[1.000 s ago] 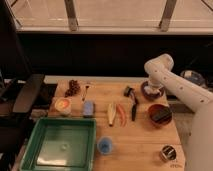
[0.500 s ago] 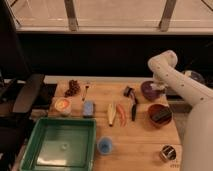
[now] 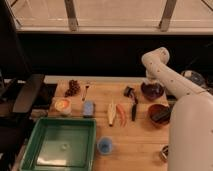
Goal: Wipe purple bowl with towel
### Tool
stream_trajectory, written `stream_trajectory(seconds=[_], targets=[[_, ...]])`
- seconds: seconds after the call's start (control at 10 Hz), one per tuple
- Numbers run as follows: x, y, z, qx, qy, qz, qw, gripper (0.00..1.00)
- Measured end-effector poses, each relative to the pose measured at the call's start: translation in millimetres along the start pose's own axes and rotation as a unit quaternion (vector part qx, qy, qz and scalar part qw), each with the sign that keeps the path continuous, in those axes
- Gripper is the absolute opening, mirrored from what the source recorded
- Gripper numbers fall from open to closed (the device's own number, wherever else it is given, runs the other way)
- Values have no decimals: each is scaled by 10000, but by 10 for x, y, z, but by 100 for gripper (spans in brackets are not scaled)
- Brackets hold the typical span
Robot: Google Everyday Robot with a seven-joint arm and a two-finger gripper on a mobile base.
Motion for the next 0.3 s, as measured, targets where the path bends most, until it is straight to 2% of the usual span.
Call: stream_trajectory(seconds=[0.3], targets=[[-55,260,-27,-155,-296,85,9994,0]])
